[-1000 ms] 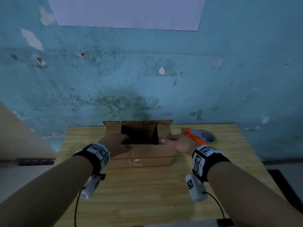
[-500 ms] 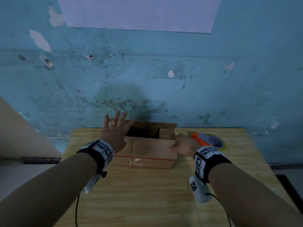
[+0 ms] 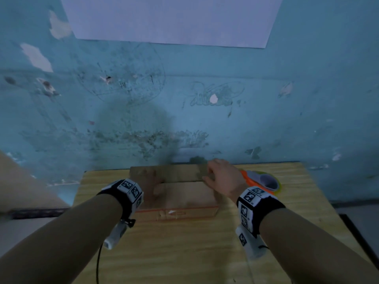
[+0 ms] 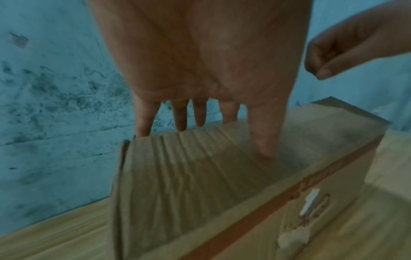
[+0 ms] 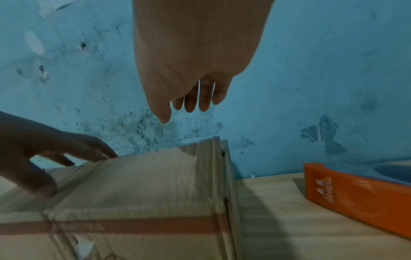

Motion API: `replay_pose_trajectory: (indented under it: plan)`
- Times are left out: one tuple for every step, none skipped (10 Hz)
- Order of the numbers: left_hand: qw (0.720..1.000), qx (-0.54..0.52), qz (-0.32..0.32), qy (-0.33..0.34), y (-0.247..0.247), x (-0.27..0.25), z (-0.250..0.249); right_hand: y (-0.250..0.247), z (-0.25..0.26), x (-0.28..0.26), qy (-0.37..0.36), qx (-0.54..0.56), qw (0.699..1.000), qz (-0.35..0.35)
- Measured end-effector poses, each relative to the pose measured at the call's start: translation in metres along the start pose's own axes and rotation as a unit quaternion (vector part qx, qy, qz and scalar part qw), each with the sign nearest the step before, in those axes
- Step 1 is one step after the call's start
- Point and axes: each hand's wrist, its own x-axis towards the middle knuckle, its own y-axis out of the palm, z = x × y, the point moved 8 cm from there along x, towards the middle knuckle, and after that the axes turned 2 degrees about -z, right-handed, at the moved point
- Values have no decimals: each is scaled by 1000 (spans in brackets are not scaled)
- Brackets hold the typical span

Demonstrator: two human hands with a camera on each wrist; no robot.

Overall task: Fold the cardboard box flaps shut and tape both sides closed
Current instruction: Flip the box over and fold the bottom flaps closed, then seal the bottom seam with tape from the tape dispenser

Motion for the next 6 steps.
replay_pose_trajectory:
  plan:
    - [999,-23,41,3,12,2,-1,1,13,8,-34,-25,999,32]
    - [998,-63,11,-16,18,7,5,30,20,6,-40,16,985,165]
    - [998,-63,25,-11,19,6,-1,63,17,-8,-23,6,962,273]
    - [997,43,60,11,26,8,-11,74,10,-13,-13,-15,958,288]
    - [997,68,40,16,32,22,-18,74,2,-13,-13,-26,959,281]
    - [998,2,23,58,22,29,-51,75,-8,-15,-11,-24,961,274]
